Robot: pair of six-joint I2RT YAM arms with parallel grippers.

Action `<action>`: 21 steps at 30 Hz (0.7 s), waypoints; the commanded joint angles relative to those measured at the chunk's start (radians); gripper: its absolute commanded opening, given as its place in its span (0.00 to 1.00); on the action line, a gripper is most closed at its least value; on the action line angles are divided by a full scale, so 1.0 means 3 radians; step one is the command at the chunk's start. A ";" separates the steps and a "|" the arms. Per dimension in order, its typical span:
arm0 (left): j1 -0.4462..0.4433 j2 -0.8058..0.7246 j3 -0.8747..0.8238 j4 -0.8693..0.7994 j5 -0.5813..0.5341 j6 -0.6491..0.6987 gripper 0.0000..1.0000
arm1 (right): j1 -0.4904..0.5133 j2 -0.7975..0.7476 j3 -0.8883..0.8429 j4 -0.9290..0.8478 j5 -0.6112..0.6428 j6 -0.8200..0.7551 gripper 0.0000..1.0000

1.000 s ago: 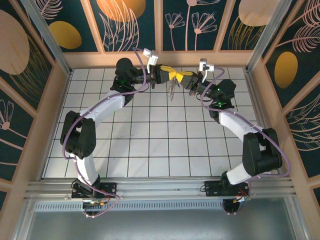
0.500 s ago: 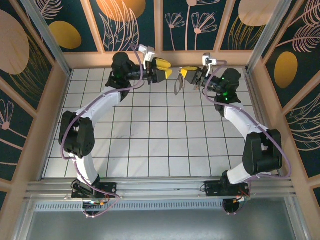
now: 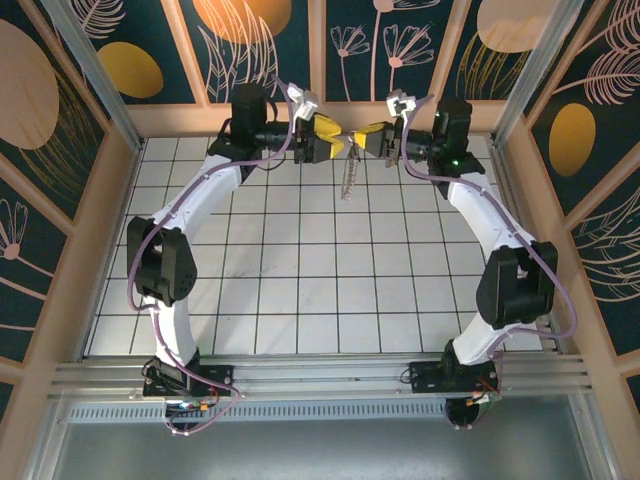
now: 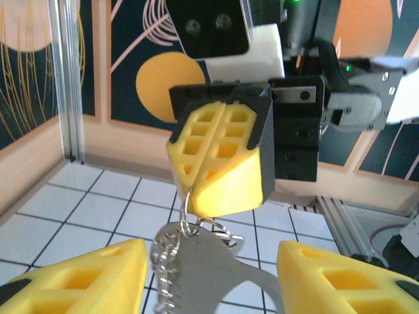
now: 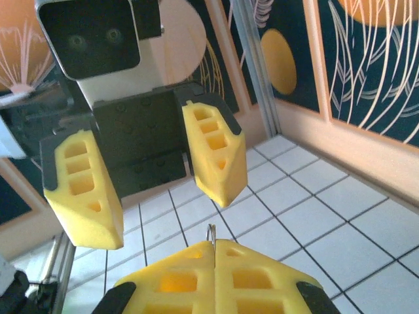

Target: Put the keys on the keyring

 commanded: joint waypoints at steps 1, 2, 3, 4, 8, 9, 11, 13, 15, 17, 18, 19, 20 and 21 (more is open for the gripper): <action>0.0013 0.0077 0.0154 -0.0445 0.0065 0.0358 0.54 | 0.0013 0.0098 0.0241 -0.0629 -0.0162 -0.0483 0.00; 0.0013 0.0093 0.0173 -0.0514 0.0064 0.0402 0.54 | 0.0023 0.0127 0.0275 -0.0705 -0.0168 -0.0535 0.00; 0.0013 0.0106 0.0188 -0.0565 0.0059 0.0440 0.54 | 0.0034 0.0152 0.0309 -0.0779 -0.0169 -0.0583 0.00; 0.0013 0.0118 0.0207 -0.0625 0.0059 0.0477 0.54 | 0.0050 0.0178 0.0350 -0.0866 -0.0168 -0.0649 0.00; 0.0013 0.0170 0.0244 -0.0773 0.0082 0.0560 0.55 | 0.0115 0.0264 0.0481 -0.1165 -0.0163 -0.0855 0.00; 0.0013 0.0181 0.0254 -0.0805 0.0079 0.0580 0.55 | 0.0124 0.0277 0.0483 -0.1178 -0.0163 -0.0867 0.00; 0.0012 0.0217 0.0268 -0.0844 0.0069 0.0597 0.55 | 0.0141 0.0287 0.0482 -0.1191 -0.0163 -0.0884 0.00; 0.0013 0.0237 0.0268 -0.0851 0.0077 0.0598 0.54 | 0.0153 0.0290 0.0473 -0.1196 -0.0166 -0.0894 0.00; 0.0013 0.0253 0.0269 -0.0861 0.0074 0.0597 0.54 | 0.0156 0.0291 0.0465 -0.1198 -0.0168 -0.0899 0.00; 0.0012 0.0271 0.0266 -0.0870 0.0082 0.0604 0.54 | 0.0156 0.0289 0.0457 -0.1201 -0.0173 -0.0908 0.00; 0.0013 0.0277 0.0265 -0.0874 0.0093 0.0602 0.54 | 0.0156 0.0282 0.0452 -0.1201 -0.0170 -0.0914 0.00; 0.0013 0.0284 0.0273 -0.0871 0.0107 0.0597 0.53 | 0.0159 0.0282 0.0447 -0.1201 -0.0172 -0.0914 0.00; 0.0013 0.0293 0.0276 -0.0866 0.0117 0.0595 0.52 | 0.0160 0.0282 0.0442 -0.1201 -0.0169 -0.0920 0.00; 0.0013 0.0298 0.0282 -0.0866 0.0128 0.0587 0.51 | 0.0160 0.0275 0.0437 -0.1201 -0.0173 -0.0920 0.00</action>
